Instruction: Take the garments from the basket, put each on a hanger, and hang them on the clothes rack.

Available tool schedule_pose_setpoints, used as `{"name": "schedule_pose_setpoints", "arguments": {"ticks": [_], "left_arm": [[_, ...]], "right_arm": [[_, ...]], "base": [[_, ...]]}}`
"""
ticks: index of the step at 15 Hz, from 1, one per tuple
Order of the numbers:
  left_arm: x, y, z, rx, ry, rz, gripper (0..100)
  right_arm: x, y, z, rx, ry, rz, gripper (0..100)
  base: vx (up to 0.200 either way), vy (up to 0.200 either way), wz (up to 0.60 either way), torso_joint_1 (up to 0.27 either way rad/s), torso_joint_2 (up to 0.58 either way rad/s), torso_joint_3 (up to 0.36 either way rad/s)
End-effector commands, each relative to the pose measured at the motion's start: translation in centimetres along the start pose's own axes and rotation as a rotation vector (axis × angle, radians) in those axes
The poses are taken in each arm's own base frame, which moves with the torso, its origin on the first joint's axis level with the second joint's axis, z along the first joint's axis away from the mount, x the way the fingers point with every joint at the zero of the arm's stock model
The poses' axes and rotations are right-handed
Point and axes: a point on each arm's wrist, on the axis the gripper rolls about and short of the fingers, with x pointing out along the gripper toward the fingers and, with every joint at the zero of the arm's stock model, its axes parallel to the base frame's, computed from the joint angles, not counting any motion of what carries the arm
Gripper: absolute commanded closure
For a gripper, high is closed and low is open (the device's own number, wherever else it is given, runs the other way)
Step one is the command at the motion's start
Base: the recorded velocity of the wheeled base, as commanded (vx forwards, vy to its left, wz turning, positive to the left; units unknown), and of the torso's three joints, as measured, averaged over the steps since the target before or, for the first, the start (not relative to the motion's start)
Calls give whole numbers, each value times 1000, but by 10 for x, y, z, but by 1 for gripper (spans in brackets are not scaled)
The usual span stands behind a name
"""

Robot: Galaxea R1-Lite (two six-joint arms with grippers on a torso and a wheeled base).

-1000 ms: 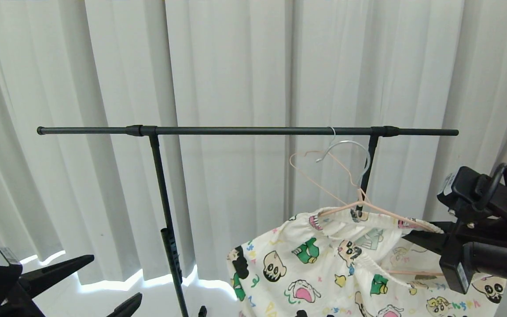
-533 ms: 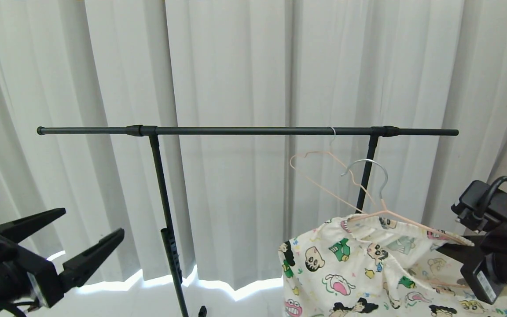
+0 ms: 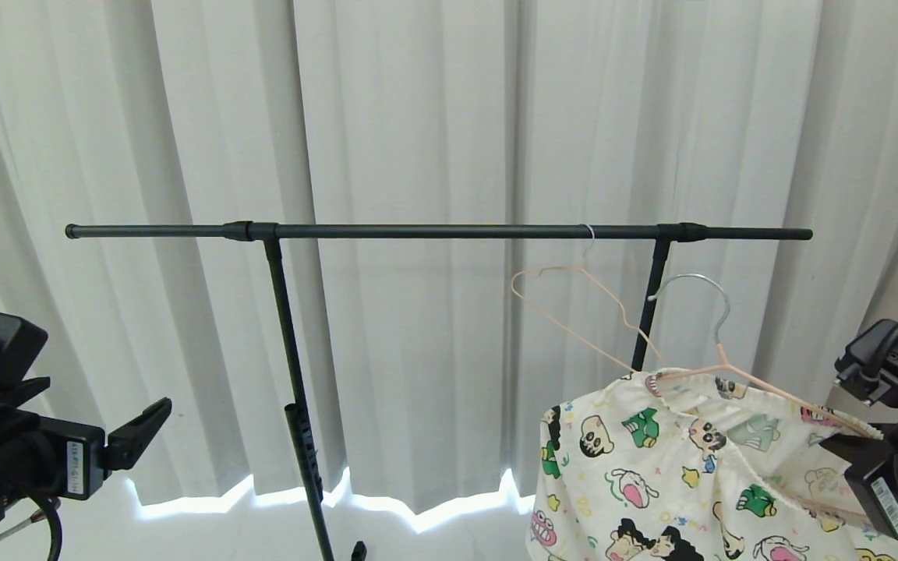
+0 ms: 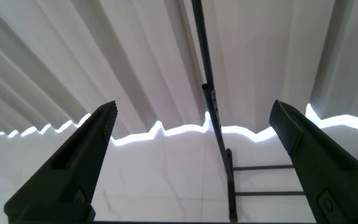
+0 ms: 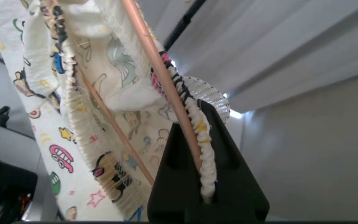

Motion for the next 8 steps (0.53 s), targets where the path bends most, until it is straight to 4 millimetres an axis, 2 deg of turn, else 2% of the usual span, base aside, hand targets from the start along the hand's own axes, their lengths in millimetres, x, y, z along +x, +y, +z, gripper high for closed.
{"name": "schedule_pose_setpoints", "arguments": {"ticks": [1, 3, 8], "left_arm": [[-1, -4, 1, 9, -11, -27, 0], [0, -5, 1, 12, -9, -30, 0], [-1, -6, 2, 17, -15, -42, 0]], "right_arm": [[0, 0, -1, 2, 1, -2, 100], [-1, 0, 1, 4, -3, -3, 100], [-1, -1, 1, 5, -7, -5, 100]], "base": [[0, 0, 0, 0, 0, 0], [0, 0, 0, 0, 0, 0], [0, 200, 0, 0, 3, 3]]}}
